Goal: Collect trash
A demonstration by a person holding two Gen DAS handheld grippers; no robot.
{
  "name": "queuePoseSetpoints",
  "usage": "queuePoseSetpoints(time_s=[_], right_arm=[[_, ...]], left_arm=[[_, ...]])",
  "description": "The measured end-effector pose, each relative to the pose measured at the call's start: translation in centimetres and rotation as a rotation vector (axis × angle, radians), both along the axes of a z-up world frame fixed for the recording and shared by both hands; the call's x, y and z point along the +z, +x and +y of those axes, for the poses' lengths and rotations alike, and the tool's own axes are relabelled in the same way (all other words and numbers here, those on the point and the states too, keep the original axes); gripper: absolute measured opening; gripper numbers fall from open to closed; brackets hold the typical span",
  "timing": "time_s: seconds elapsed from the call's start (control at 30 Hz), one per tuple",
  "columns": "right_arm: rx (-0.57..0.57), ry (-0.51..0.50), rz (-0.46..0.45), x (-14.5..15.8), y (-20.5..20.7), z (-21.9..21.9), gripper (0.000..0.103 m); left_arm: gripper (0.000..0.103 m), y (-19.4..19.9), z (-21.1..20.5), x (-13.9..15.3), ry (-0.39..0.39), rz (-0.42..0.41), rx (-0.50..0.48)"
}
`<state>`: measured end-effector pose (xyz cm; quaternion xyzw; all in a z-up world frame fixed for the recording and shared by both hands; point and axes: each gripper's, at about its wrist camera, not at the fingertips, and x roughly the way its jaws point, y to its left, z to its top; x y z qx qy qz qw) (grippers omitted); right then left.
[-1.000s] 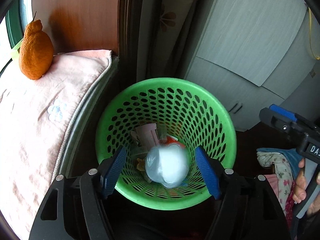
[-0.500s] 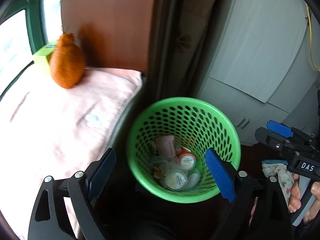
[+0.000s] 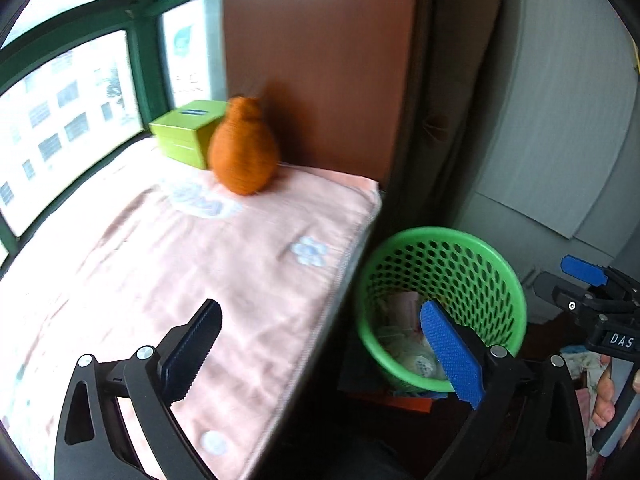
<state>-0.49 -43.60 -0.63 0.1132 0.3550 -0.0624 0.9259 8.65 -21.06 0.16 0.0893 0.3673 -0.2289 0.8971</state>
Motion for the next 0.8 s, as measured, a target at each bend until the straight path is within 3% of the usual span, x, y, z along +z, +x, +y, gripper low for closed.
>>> queuePoseSetpoints(time_s=[0.3, 0.67, 0.8], right_arm=[[0.038, 0.028, -0.041, 1.4, 1.4, 3.4, 0.094], [0.059, -0.004, -0.117, 4.0, 1.5, 7.1, 0.096], [0.065, -0.010, -0.135, 4.4, 1.2, 8.0, 0.096]], left_arm=[[0.096, -0.9, 4.9, 1.8, 0.050, -0.100, 0.101], [0.096, -1.6, 10.8, 3.9, -0.024, -0.134, 0.216], [0.096, -2.2, 11.8, 4.4, -0.015, -0.162, 0.237]])
